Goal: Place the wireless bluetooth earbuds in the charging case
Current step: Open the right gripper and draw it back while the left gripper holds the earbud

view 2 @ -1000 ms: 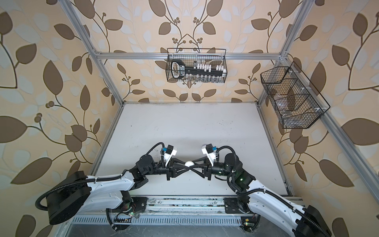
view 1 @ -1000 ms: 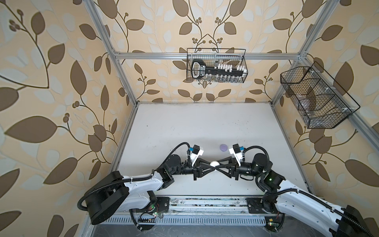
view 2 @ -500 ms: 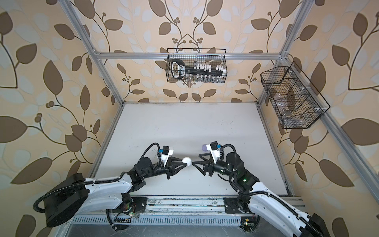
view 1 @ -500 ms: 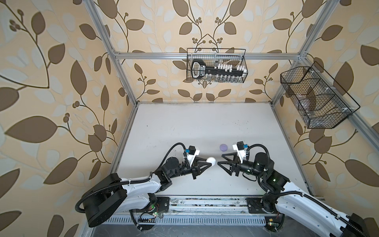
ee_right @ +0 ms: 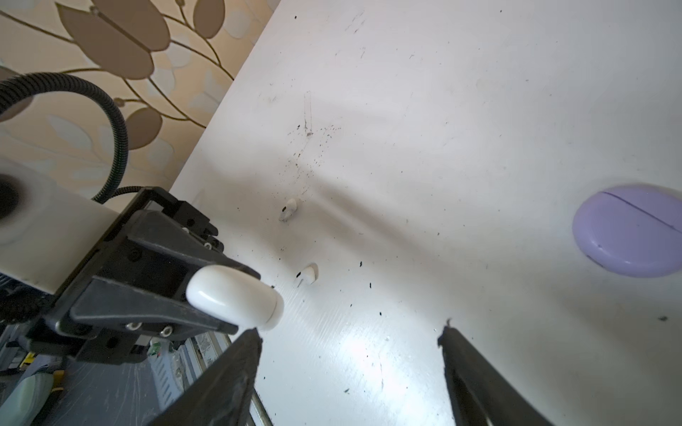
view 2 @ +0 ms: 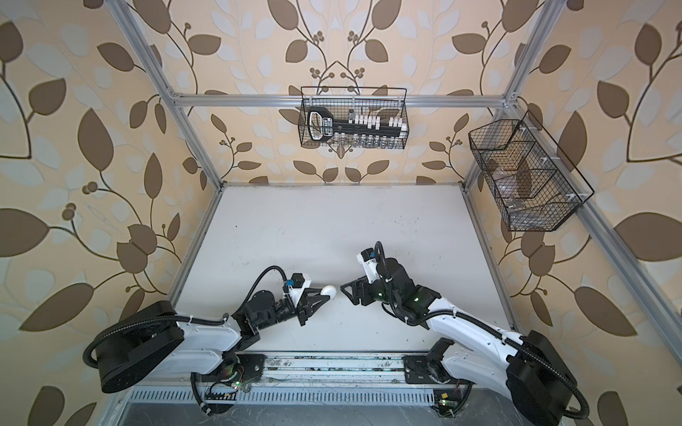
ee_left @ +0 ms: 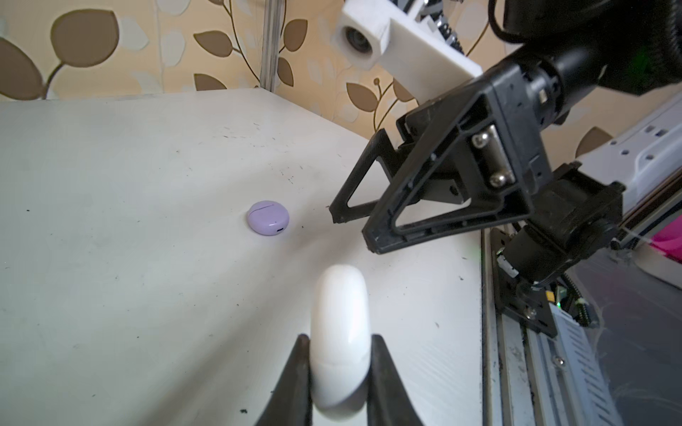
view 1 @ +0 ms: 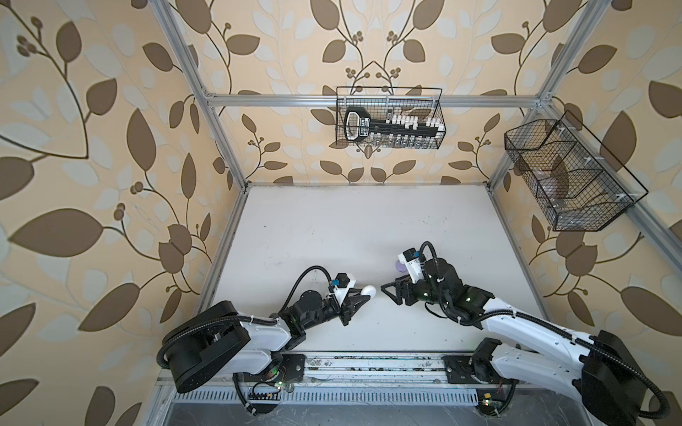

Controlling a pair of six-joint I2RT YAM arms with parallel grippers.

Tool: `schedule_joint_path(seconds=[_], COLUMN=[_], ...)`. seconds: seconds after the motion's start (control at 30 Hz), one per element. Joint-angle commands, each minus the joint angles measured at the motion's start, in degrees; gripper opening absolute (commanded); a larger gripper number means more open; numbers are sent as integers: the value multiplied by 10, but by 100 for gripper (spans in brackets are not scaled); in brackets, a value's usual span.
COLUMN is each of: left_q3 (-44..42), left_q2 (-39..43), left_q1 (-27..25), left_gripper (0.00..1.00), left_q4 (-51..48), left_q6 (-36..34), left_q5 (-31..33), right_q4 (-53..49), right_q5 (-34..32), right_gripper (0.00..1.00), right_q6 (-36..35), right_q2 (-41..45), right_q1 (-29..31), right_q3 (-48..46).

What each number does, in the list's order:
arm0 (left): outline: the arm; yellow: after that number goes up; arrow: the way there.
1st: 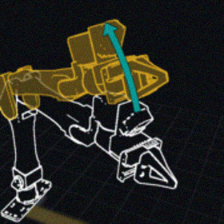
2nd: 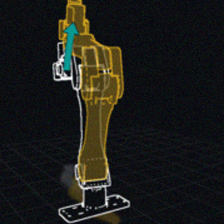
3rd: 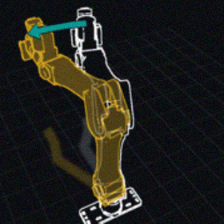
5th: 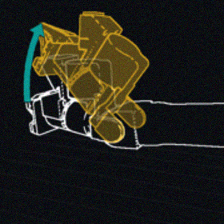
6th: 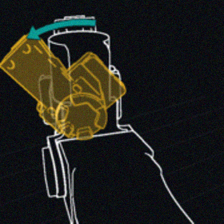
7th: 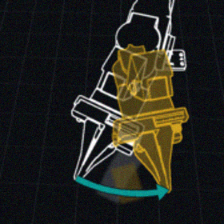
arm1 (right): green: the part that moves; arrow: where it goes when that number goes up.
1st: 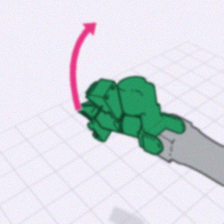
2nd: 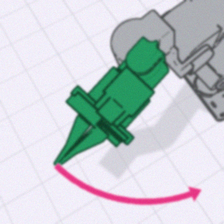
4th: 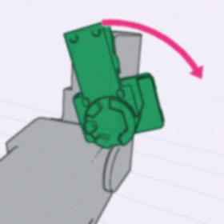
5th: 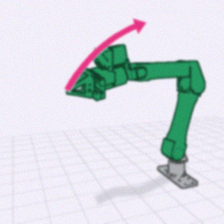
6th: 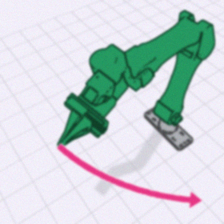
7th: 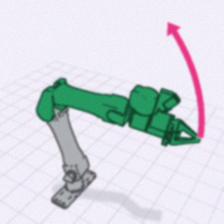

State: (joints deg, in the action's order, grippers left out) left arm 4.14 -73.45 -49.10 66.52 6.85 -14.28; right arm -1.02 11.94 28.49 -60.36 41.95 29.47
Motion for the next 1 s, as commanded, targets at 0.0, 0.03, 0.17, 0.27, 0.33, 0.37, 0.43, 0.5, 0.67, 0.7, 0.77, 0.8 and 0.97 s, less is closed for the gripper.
schedule_joint_path(seconds=[0.0, 0.03, 0.17, 0.27, 0.33, 0.37, 0.43, 0.5, 0.67, 0.7, 0.77, 0.8, 0.97], left_q3=[-9, -10, -13, -16, -17, -17, -18, -15, -11, -11, -12, -10, -4], left_q2=[-21, -32, -52, -46, -45, -45, -45, -42, -23, -21, -19, -16, 11], left_q1=[0, 0, 0, 0, 0, 0, 0, 0, 0, 0, 0, 0, -1], left_gripper=[0, 0, 0, 0, 0, 0, 0, 0, 0, 0, 0, 0, 0], left_q4=[106, 119, 145, 145, 146, 144, 142, 129, 91, 87, 82, 77, 28], left_q6=[-64, -71, -89, -91, -94, -95, -97, -105, -118, -118, -123, -124, -144], left_q5=[5, 4, 5, 3, 5, 5, 8, 12, 13, 12, 11, 10, 5], right_q4=[-34, -37, -43, -43, -45, -46, -46, -40, -22, -19, -16, -14, -6], right_q5=[-46, -51, -69, -74, -78, -80, -84, -82, -78, -76, -76, -76, -69], right_gripper=[78, 78, 79, 79, 79, 79, 78, 78, 79, 79, 79, 79, 78], right_q6=[5, 7, 14, 17, 17, 17, 17, 18, 24, 24, 23, 23, 22], right_q2=[-2, -3, -5, -12, -18, -21, -31, -40, -53, -57, -64, -68, -82], right_q1=[20, 25, 45, 53, 61, 66, 74, 78, 85, 84, 84, 85, 85], right_q3=[31, 34, 38, 39, 43, 45, 48, 50, 52, 53, 57, 59, 71])
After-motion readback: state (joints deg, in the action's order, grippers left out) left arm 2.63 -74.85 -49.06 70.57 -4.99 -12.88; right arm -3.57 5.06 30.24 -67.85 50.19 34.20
